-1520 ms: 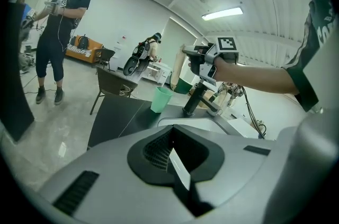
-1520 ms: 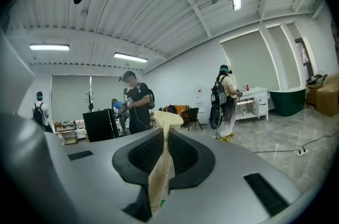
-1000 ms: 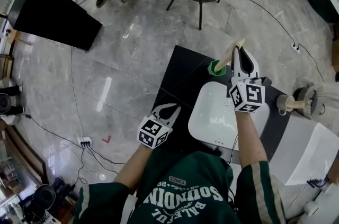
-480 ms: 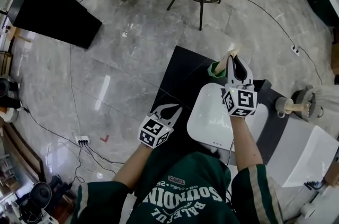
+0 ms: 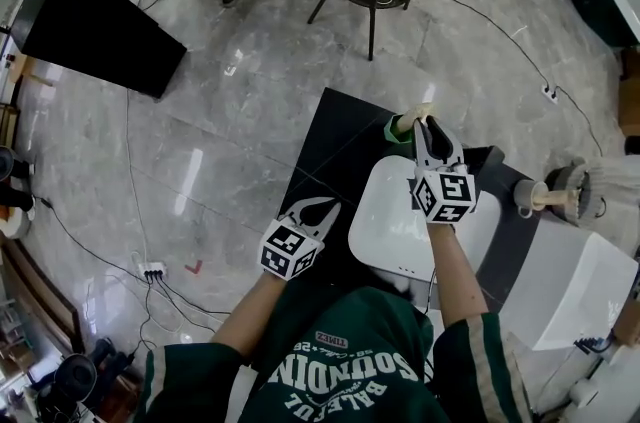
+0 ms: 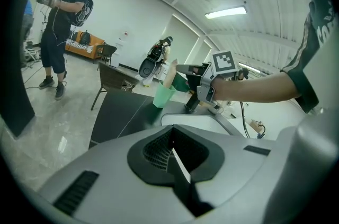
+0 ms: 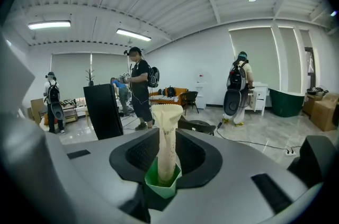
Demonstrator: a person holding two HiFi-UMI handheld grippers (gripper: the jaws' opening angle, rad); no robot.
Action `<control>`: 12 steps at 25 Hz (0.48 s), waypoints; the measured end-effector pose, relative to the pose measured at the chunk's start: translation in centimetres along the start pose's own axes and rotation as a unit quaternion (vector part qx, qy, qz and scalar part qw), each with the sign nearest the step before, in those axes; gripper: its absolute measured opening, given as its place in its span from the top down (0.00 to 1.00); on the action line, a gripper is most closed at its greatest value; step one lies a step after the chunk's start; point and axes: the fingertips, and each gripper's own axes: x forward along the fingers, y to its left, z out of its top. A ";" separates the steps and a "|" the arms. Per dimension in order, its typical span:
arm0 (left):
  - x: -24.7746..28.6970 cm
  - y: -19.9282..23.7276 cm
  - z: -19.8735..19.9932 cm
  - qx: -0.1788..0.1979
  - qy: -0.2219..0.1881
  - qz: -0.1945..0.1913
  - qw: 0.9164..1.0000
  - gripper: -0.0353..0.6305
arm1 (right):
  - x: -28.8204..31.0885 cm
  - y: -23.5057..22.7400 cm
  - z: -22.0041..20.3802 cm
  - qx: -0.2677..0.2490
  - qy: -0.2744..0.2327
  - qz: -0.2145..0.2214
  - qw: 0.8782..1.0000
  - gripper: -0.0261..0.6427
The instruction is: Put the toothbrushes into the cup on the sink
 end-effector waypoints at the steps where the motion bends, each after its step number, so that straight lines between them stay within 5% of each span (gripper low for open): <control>1: 0.0 -0.1 0.0 0.000 0.000 -0.001 1.000 0.93 | -0.2 0.0 -0.1 0.002 0.001 0.000 1.000 0.81; 12: -0.3 -1.6 0.6 0.014 -0.010 -0.005 1.000 0.93 | -3.2 1.2 -1.1 0.011 0.012 0.008 1.000 0.78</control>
